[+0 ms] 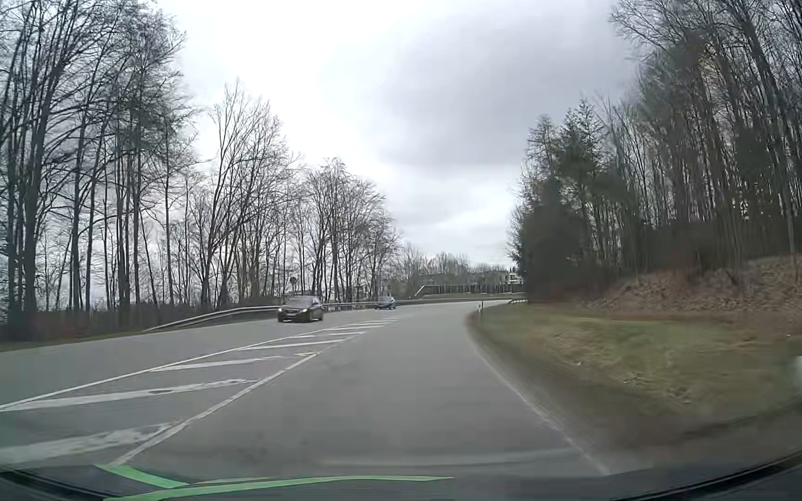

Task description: Follow the waypoints while adhering to traffic rules and regulations

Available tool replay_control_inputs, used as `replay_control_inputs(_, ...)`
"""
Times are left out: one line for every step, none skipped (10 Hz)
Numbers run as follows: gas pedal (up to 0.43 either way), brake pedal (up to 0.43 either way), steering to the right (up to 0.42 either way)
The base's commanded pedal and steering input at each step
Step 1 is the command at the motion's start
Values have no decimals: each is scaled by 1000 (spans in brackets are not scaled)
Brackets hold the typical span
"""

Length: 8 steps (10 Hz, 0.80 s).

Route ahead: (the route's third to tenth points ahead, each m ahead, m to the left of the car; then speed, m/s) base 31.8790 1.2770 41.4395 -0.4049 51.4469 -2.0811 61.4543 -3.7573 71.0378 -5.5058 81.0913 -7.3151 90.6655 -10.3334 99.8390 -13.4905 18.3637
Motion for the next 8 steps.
replay_control_inputs(110,0,14)
replay_control_inputs(110,0,14)
replay_control_inputs(110,0,14)
replay_control_inputs(110,0,14)
replay_control_inputs(110,0,14)
replay_control_inputs(110,0,14)
replay_control_inputs(110,0,13)
replay_control_inputs(110,0,14)
